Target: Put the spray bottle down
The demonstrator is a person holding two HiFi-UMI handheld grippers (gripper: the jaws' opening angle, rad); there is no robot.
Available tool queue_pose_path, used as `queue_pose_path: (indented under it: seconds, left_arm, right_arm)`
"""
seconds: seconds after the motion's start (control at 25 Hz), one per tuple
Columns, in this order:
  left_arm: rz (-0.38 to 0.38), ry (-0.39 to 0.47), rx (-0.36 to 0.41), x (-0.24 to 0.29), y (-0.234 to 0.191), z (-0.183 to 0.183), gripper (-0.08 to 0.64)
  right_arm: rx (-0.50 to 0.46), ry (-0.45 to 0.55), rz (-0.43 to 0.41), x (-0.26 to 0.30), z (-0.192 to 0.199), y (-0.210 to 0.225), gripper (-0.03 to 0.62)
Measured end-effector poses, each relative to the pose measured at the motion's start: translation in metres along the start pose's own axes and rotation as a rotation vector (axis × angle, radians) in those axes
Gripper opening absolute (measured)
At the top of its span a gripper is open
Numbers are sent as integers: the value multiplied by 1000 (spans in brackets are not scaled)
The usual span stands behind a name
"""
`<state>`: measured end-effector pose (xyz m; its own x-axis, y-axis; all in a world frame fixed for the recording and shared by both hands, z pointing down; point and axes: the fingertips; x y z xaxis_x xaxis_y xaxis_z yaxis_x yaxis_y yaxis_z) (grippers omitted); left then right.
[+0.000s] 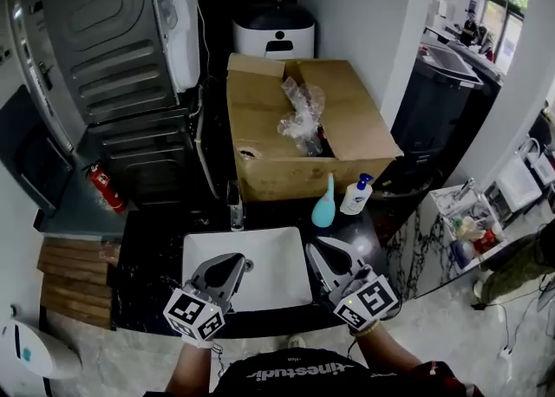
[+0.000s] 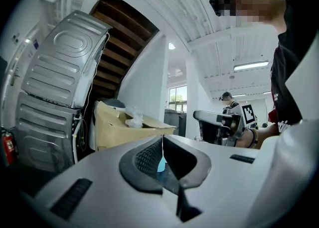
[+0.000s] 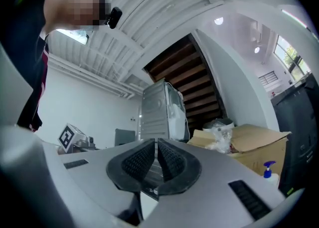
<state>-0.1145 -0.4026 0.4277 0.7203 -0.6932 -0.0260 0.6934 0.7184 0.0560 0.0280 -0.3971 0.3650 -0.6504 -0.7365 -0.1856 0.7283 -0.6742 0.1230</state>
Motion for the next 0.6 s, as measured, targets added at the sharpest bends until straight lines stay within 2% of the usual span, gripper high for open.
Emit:
queue_pose_path:
  seconds: [0.24, 0.6]
  left_arm:
    - [17, 5, 6, -12, 3, -3, 17]
    - [53, 4, 15, -20, 11, -2, 17]
  right_arm:
    - [-1, -47, -56, 8, 12, -43, 46]
    - [-19, -117, -74, 11, 29, -64, 46]
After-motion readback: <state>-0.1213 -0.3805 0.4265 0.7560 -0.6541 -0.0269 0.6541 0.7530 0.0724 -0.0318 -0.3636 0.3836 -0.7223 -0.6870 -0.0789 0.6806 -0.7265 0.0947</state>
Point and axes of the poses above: the fingertips, and each gripper's own axes: x forward along the fingers, y to its right, z out of its underside, and after that the axes turned 8 degrees about x, right-handed
